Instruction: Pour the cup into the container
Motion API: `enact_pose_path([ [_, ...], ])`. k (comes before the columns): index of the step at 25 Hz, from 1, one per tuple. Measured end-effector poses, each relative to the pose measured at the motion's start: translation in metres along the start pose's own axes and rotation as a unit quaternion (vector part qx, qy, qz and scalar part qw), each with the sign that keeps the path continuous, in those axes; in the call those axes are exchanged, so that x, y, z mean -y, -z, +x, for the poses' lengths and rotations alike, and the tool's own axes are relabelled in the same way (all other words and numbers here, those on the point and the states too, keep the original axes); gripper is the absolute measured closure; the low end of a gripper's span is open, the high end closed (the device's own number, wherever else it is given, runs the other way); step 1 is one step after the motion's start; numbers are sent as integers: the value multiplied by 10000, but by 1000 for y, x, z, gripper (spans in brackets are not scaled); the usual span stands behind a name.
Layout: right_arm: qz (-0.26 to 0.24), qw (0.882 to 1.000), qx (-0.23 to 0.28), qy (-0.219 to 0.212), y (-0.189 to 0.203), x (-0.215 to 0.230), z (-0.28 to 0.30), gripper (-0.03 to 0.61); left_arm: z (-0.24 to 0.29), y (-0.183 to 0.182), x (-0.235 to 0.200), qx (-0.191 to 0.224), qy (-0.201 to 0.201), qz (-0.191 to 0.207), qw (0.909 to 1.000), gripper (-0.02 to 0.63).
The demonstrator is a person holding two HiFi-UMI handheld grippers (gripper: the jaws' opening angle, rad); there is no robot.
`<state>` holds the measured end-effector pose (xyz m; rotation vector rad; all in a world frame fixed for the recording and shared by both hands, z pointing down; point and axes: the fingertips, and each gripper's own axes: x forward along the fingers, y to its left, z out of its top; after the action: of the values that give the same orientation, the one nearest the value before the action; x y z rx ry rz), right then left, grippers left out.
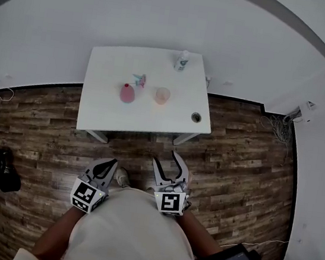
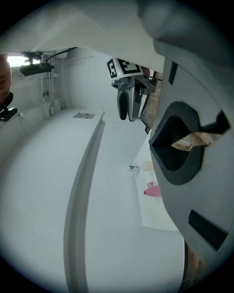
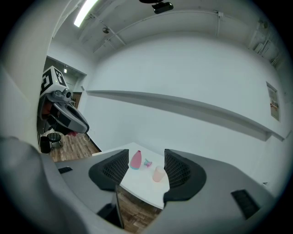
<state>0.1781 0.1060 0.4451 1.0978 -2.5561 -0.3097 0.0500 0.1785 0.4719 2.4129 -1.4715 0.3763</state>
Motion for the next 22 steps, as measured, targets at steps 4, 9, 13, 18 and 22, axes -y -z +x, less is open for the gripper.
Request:
enact_pose_path([
  [4, 175, 9996, -84, 200, 13, 21, -37, 353, 5, 1, 38, -56, 110, 40, 9999, 604],
  [9, 300, 9991, -93, 298, 23, 31, -70, 353, 0, 6, 71, -135, 79, 93, 9998, 604],
  [13, 357, 9992, -5, 152, 27, 28, -89, 353, -7, 16, 96, -233, 19, 77, 9997, 604],
  [18, 481, 9988, -14, -19, 39, 29, -109, 353, -11, 28, 121, -295, -88, -21, 9995, 604],
  [22, 531, 9985, -18, -156, 46, 27, -120, 353, -16, 37, 132, -337, -235, -115, 9991, 604],
])
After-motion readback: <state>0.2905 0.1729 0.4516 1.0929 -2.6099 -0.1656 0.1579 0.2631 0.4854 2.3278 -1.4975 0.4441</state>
